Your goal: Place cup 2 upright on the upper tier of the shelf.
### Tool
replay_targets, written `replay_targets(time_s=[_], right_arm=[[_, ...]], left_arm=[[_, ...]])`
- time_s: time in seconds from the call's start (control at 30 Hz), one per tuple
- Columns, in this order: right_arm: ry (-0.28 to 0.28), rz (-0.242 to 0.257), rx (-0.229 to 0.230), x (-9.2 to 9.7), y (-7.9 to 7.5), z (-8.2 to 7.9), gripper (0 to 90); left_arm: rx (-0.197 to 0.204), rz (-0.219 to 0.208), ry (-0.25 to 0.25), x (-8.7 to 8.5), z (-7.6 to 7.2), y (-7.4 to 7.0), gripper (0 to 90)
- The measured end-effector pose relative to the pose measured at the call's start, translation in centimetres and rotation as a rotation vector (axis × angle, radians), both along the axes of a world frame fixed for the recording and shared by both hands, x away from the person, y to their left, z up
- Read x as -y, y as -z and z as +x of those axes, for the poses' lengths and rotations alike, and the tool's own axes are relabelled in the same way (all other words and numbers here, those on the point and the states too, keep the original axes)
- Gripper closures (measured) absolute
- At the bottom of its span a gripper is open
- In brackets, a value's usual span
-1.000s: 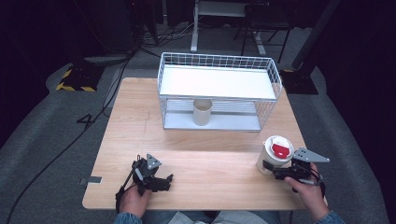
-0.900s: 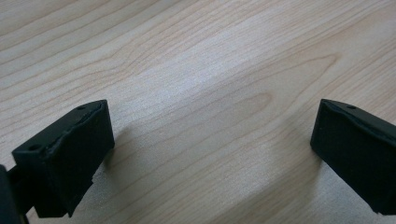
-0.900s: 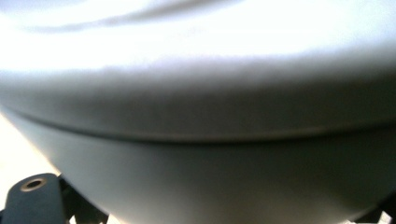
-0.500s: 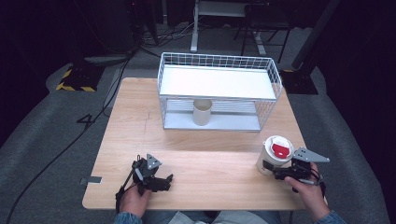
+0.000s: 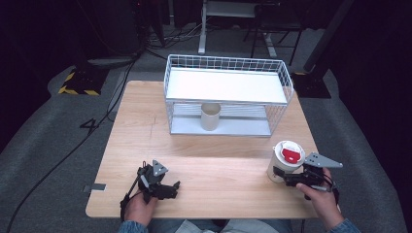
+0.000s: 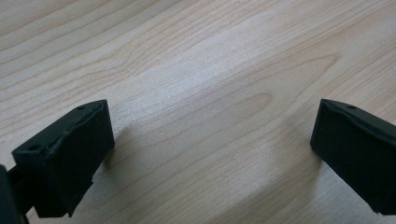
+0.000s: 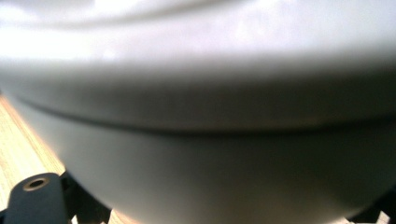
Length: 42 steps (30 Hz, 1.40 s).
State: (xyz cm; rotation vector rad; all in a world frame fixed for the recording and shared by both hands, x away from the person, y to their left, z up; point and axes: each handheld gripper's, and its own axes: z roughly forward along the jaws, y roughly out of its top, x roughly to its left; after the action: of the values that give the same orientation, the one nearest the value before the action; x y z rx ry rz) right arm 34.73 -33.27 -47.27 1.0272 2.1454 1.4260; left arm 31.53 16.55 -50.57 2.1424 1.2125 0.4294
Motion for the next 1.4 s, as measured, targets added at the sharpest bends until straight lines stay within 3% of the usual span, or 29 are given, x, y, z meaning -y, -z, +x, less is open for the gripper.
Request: replay_targets(time_s=[0.53,1.4], right_arm=[[-0.011,0.025,0.018,-0.1,-1.9,0.3,13.0],[-0.001,0.016,0.045,-0.6,-8.0,2.3,13.1]], left_arm=[[0.001,0.001,-0.011,-0.1,0.3,0.0,0.0],[-0.001,-0.006,-0.047,0.0,1.5,0.0,0.0]])
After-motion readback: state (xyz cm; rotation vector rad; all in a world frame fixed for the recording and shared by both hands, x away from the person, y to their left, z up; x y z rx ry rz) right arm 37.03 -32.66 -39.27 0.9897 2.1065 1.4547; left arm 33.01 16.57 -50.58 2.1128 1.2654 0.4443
